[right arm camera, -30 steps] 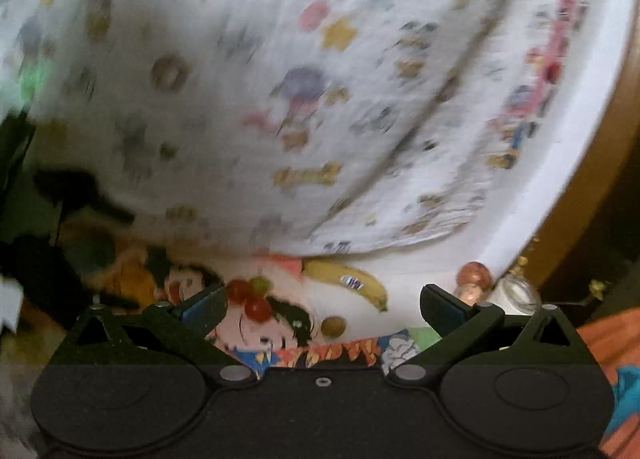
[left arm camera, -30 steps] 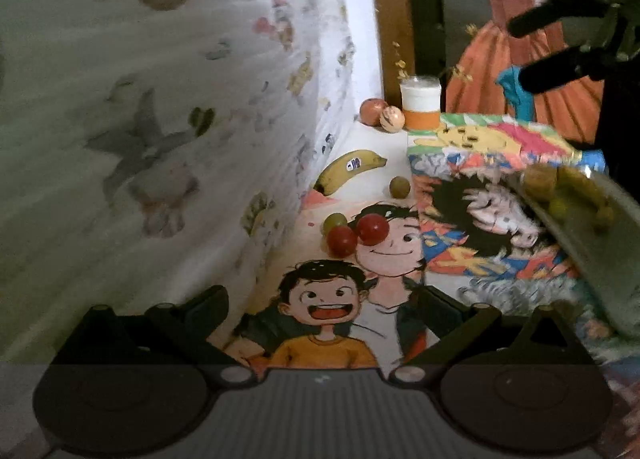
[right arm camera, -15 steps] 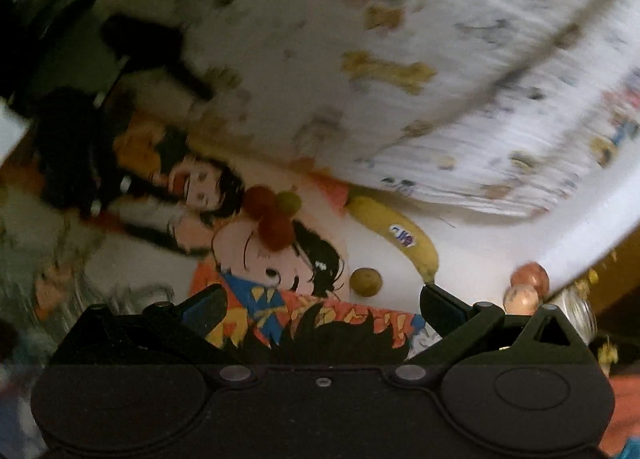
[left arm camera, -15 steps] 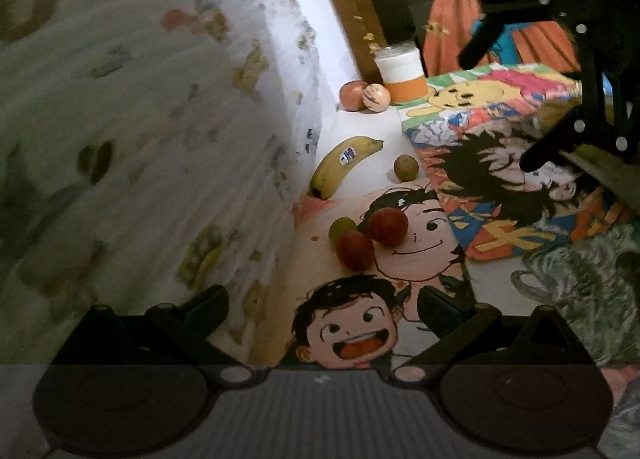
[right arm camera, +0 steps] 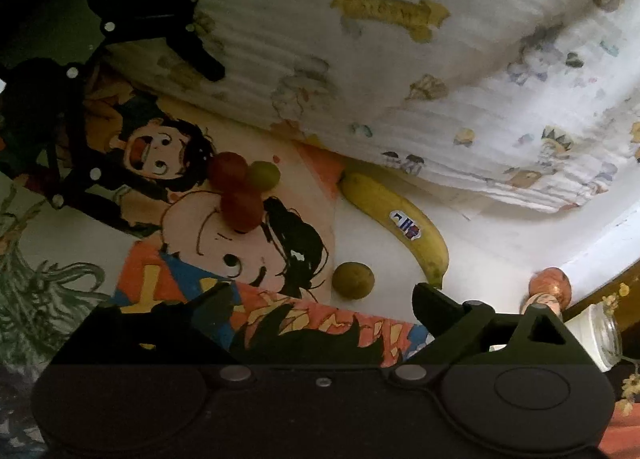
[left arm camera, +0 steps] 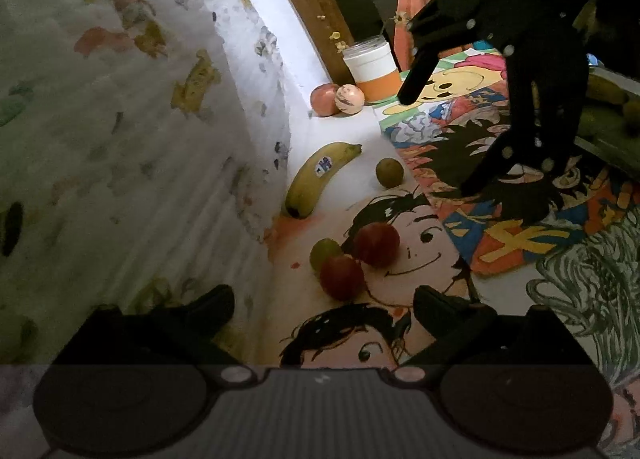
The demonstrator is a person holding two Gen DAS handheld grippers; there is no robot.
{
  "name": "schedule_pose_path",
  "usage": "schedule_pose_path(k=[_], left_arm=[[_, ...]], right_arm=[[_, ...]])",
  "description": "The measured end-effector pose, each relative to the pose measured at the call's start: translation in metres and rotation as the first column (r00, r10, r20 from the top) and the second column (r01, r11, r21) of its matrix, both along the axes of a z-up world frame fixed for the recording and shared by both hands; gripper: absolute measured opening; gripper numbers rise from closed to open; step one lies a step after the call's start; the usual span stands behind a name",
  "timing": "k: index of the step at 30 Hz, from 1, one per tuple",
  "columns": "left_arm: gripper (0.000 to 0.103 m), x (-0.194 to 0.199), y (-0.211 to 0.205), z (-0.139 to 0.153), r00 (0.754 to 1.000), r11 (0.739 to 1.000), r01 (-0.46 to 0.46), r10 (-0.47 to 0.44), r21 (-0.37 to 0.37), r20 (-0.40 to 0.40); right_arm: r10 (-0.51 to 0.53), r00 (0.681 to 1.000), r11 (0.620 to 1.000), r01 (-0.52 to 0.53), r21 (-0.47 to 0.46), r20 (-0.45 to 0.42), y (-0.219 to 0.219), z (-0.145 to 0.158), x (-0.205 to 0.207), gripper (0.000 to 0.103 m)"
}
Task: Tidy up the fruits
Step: 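Move the left tool to the red tomatoes while the right tool reaches a brown round fruit, then grasp a red tomato with the left tool while the right tool grasps the brown fruit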
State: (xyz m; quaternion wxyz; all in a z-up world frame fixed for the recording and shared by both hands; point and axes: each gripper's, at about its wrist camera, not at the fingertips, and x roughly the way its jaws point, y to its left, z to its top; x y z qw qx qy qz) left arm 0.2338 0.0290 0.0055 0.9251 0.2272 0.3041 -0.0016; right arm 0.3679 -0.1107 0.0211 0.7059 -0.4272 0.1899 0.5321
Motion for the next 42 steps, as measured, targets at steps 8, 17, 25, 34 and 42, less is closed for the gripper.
schedule_pose_path(k=[8, 17, 25, 34, 42], left_arm=[[0.081, 0.012, 0.004, -0.001, 1.0, 0.998, -0.013, 0.012, -0.058, -0.01], [0.064, 0.021, 0.009, -0.004, 0.999, 0.994, -0.04, 0.037, -0.105, -0.03], [0.056, 0.027, 0.012, -0.005, 0.998, 0.989, -0.052, 0.046, -0.139, -0.039], [0.044, 0.03, 0.015, -0.006, 0.998, 0.983, -0.046, 0.039, -0.177, -0.047], [0.033, 0.031, 0.016, -0.006, 0.998, 0.98, -0.045, 0.034, -0.194, -0.057]], right_arm=[[-0.116, 0.987, 0.991, 0.123, 0.056, -0.11, 0.005, -0.006, 0.025, 0.085], [-0.242, 0.945, 0.957, 0.269, 0.104, -0.22, 0.01, -0.011, 0.047, 0.067], [-0.283, 0.907, 0.936, 0.333, 0.118, -0.311, 0.016, -0.015, 0.058, 0.056], [-0.287, 0.897, 0.931, 0.344, 0.124, -0.335, 0.019, -0.022, 0.058, 0.044], [-0.29, 0.892, 0.926, 0.353, 0.134, -0.346, 0.02, -0.022, 0.056, 0.038]])
